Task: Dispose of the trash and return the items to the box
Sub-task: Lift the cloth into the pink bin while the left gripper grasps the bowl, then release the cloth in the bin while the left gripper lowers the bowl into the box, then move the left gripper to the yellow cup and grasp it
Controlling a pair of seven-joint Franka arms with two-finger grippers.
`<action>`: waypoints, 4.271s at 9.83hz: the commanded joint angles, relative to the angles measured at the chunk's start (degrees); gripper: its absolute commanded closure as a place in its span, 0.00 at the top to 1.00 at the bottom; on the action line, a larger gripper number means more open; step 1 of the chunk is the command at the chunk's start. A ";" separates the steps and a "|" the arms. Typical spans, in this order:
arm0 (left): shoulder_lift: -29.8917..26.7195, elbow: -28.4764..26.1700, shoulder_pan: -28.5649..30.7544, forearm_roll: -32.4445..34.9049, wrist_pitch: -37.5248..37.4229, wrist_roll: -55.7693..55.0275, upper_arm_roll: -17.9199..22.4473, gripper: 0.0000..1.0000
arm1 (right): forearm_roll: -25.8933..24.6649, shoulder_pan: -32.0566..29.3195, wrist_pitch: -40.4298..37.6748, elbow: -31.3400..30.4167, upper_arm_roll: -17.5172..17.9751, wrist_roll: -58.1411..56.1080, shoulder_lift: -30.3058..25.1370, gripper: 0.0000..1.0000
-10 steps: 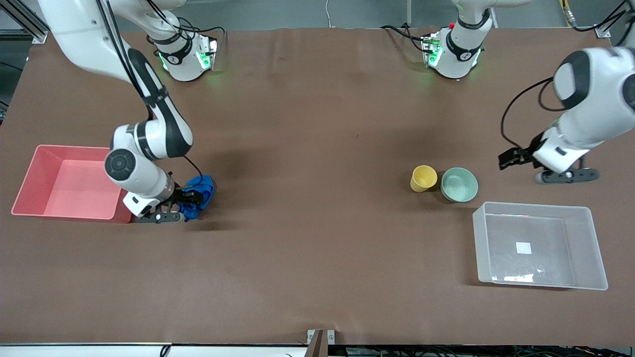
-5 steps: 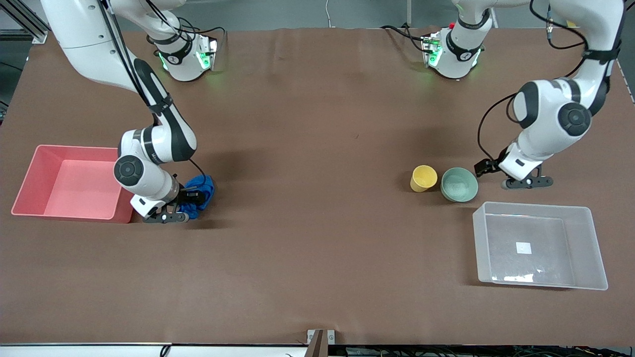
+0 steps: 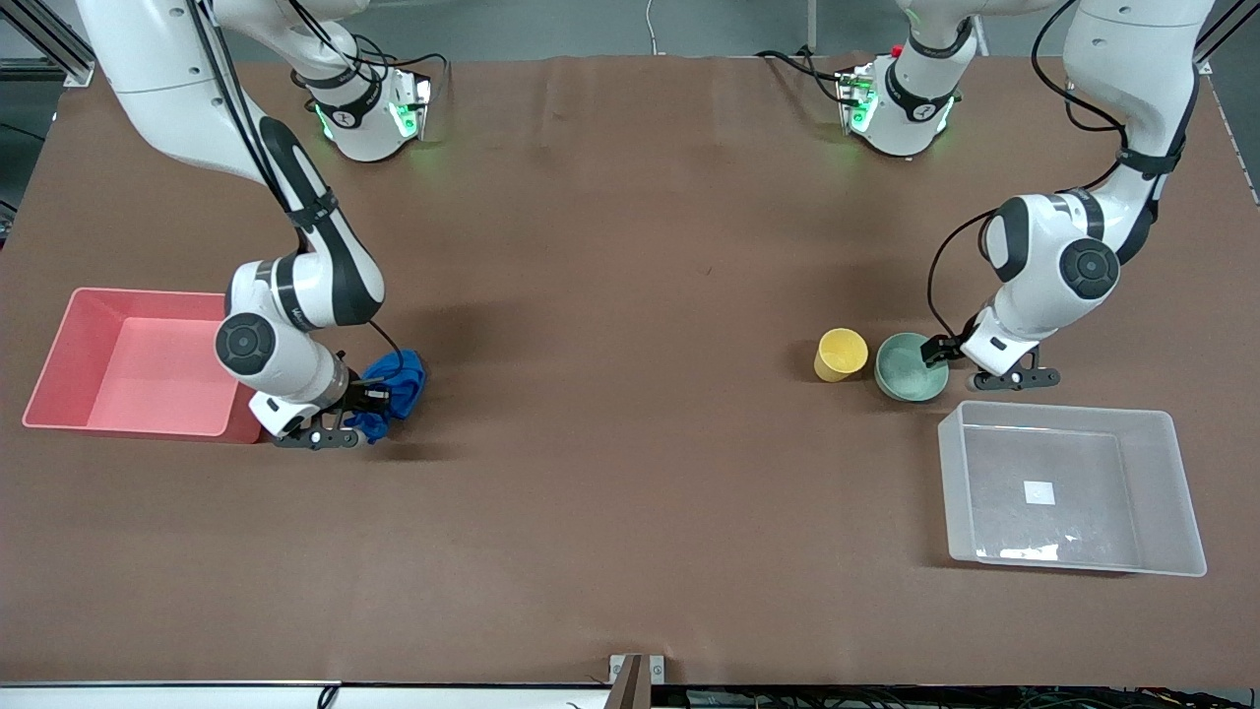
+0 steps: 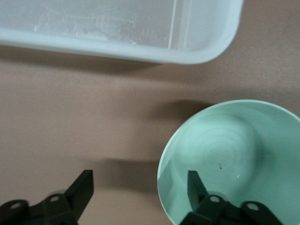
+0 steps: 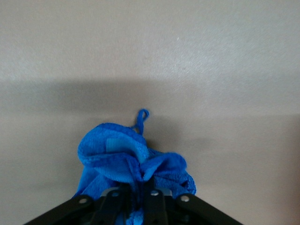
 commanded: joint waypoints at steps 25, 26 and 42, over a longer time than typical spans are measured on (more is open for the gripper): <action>24.73 44.58 3.49 -8.07 -19.28 9.39 6.18 0.20 | -6.74 -27.26 -7.26 -1.74 0.65 -28.78 -14.22 1.00; 23.34 44.40 3.58 -7.98 -19.98 11.56 6.18 0.49 | -6.65 -26.54 -15.95 3.87 0.65 -28.69 -15.01 1.00; -6.85 1.07 0.94 -0.77 -7.19 2.89 -14.46 0.99 | -0.85 -11.25 -54.01 29.85 -3.21 -9.09 -27.32 1.00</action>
